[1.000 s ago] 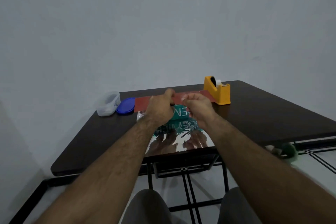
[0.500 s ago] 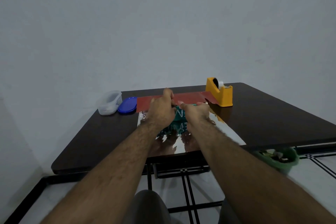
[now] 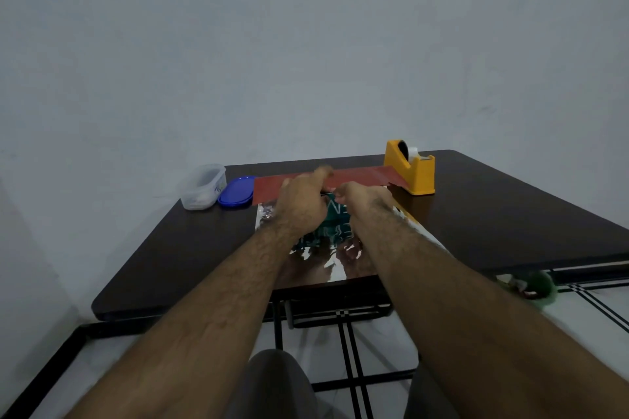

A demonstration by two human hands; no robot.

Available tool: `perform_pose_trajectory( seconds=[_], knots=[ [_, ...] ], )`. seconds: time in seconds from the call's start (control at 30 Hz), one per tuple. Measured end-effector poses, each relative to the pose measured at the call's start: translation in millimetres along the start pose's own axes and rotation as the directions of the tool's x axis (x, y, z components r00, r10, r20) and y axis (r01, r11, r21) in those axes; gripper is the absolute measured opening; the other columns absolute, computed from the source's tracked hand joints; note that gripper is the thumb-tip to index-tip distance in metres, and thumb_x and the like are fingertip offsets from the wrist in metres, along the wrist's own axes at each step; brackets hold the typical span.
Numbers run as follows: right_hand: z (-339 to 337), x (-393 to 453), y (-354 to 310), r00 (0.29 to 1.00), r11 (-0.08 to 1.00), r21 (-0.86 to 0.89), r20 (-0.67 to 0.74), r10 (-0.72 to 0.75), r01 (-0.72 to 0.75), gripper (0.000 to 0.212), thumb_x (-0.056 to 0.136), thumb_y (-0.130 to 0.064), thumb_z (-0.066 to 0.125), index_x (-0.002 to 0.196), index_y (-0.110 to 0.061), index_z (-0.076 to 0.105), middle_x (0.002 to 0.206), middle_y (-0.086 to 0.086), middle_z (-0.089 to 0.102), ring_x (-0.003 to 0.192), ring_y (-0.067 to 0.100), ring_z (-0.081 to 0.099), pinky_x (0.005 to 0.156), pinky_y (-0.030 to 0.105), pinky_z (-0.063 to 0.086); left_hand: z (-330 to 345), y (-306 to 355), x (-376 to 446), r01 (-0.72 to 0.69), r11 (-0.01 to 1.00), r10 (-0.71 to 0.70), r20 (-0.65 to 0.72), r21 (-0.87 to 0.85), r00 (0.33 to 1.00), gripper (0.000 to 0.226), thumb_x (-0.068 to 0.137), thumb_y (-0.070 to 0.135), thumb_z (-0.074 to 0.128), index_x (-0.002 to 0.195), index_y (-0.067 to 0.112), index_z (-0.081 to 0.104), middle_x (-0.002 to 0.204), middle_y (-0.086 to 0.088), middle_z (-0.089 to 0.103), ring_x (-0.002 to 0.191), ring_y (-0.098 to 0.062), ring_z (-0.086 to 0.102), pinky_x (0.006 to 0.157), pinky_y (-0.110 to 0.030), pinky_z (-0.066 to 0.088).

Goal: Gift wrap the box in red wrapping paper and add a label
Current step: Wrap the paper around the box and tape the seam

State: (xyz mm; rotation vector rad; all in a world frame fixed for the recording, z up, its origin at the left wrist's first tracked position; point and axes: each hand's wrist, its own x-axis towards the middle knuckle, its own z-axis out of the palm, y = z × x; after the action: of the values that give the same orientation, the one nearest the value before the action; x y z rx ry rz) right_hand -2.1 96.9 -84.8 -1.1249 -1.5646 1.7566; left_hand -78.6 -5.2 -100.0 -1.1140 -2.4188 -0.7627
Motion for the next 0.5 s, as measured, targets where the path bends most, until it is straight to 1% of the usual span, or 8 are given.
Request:
perform_pose_trajectory(
  seconds=[0.07,0.13,0.23,0.27,0.33,0.4,0.47,0.5],
  knots=[
    [-1.7,1.5,1.7,1.0,1.0,-0.013,0.006,-0.015,0.015,0.036,0.075,-0.018,0.09,0.101,-0.001,0.071,0.088,0.008,0.073,0.068,0.019,0.068,0.044,0.025,0.045,0.4,-0.5,2.4,-0.034,0.998,0.032,0.042,0.051,0.999,0.047,0.095,0.006,0.069,0.136,0.028,0.069,0.125,0.006,0.073,0.125,-0.02,0.061,0.116,-0.049,0.038],
    [-3.3,3.1,3.5,0.999,0.999,-0.027,0.013,-0.042,0.043,0.034,0.077,-0.019,0.091,0.099,0.0,0.073,0.087,0.008,0.074,0.069,0.02,0.069,0.048,0.029,0.053,1.0,-2.2,4.2,-0.055,0.995,0.049,0.075,0.078,0.996,0.044,0.095,0.006,0.066,0.133,0.028,0.073,0.124,0.004,0.069,0.125,-0.022,0.058,0.115,-0.052,0.042],
    [-4.3,7.8,4.9,0.994,0.989,-0.111,0.059,-0.087,0.094,0.038,0.082,-0.028,0.091,0.101,0.0,0.074,0.095,0.004,0.076,0.081,0.02,0.072,0.074,0.041,0.065,-0.3,-3.1,7.8,-0.061,0.995,0.055,0.083,0.075,0.995,0.04,0.095,0.008,0.067,0.13,0.025,0.076,0.12,0.002,0.069,0.119,-0.022,0.06,0.111,-0.051,0.047],
    [-3.9,10.5,5.3,0.993,0.98,-0.158,0.037,-0.114,0.119,0.044,0.079,-0.035,0.092,0.1,-0.001,0.073,0.093,0.005,0.076,0.082,0.022,0.074,0.077,0.043,0.066,-1.2,-2.8,9.4,-0.059,0.996,0.052,0.089,0.074,0.995,0.038,0.095,0.009,0.068,0.128,0.025,0.077,0.12,0.002,0.069,0.119,-0.022,0.06,0.11,-0.05,0.048],
    [-4.1,10.7,7.0,0.984,0.935,-0.317,-0.032,-0.176,0.157,0.059,0.07,-0.053,0.094,0.093,-0.004,0.071,0.084,0.007,0.076,0.075,0.026,0.076,0.07,0.045,0.067,-3.0,-2.2,11.1,-0.052,0.996,0.044,0.096,0.078,0.994,0.037,0.094,0.009,0.069,0.126,0.026,0.078,0.121,0.004,0.07,0.12,-0.021,0.06,0.11,-0.051,0.048],
    [-6.9,10.1,11.9,0.974,0.882,-0.439,-0.06,-0.219,0.171,0.07,0.064,-0.068,0.089,0.088,-0.006,0.066,0.078,0.006,0.074,0.071,0.027,0.075,0.064,0.041,0.065,-3.5,-2.5,11.5,-0.05,0.996,0.043,0.095,0.073,0.995,0.038,0.094,0.009,0.07,0.125,0.028,0.079,0.12,0.005,0.07,0.12,-0.021,0.06,0.11,-0.051,0.048],
    [-13.0,9.1,15.6,0.97,0.821,-0.539,-0.031,-0.24,0.186,0.07,0.068,-0.069,0.087,0.086,-0.007,0.059,0.076,0.004,0.067,0.076,0.026,0.071,0.06,0.036,0.059,-3.1,-4.1,12.0,-0.057,0.996,0.051,0.096,0.068,0.994,0.039,0.094,0.009,0.07,0.126,0.029,0.079,0.12,0.005,0.071,0.12,-0.022,0.061,0.109,-0.052,0.048],
    [-16.4,9.3,15.2,0.966,0.764,-0.611,0.004,-0.26,0.208,0.063,0.073,-0.061,0.088,0.088,-0.008,0.059,0.081,0.003,0.068,0.081,0.026,0.071,0.063,0.036,0.058,-2.4,-4.9,12.3,-0.061,0.996,0.055,0.095,0.068,0.994,0.039,0.094,0.01,0.07,0.127,0.029,0.079,0.121,0.005,0.071,0.12,-0.022,0.061,0.11,-0.052,0.048]
  ],
)
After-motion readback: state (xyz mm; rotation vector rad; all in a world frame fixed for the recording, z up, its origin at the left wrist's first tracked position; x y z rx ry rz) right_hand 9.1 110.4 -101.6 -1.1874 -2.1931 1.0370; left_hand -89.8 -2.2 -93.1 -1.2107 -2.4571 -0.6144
